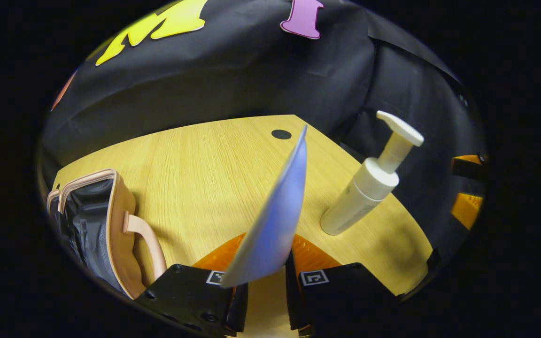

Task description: First open the suitcase, pack the skin care products into it, and then close the suitcase.

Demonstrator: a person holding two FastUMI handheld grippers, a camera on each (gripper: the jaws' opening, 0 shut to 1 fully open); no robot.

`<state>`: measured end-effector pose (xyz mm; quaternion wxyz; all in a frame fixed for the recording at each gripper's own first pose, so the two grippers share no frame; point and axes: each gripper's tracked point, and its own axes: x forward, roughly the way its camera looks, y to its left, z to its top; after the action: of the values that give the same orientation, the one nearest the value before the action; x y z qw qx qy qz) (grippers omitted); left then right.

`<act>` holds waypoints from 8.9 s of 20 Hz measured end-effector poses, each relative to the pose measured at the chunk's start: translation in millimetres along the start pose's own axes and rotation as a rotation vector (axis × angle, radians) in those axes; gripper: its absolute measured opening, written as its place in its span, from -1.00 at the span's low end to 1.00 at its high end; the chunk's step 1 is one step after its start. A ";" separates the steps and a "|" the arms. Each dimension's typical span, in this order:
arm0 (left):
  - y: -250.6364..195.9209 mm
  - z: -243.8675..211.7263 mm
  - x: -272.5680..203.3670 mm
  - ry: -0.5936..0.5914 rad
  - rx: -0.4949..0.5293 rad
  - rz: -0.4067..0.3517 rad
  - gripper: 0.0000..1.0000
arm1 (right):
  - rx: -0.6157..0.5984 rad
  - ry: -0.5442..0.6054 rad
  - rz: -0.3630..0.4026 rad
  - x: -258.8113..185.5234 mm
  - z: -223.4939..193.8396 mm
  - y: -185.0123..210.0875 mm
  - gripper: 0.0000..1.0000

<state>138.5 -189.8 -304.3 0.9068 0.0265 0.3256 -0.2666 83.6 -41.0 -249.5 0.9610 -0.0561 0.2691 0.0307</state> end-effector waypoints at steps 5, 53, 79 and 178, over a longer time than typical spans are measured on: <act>-10.6 -4.9 -50.4 0.011 -0.065 0.060 -0.37 | 0.011 -0.011 0.079 43.2 22.6 34.0 0.63; 264.6 -108.3 -146.5 0.316 -0.211 0.311 -0.37 | 0.178 0.080 -0.092 -65.4 25.4 170.4 -0.07; 275.8 -62.7 -198.1 0.072 -0.253 0.271 1.00 | 0.124 0.103 0.179 8.1 120.9 319.9 -0.07; 408.1 91.7 -385.4 -0.551 -0.356 0.435 -0.94 | 0.203 -0.368 -0.035 -219.8 186.1 107.7 0.62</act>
<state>146.8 319.1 -50.3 0.9859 -0.1354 0.0980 -0.0048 -17.9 82.5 13.1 0.9950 0.0427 0.0899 -0.0037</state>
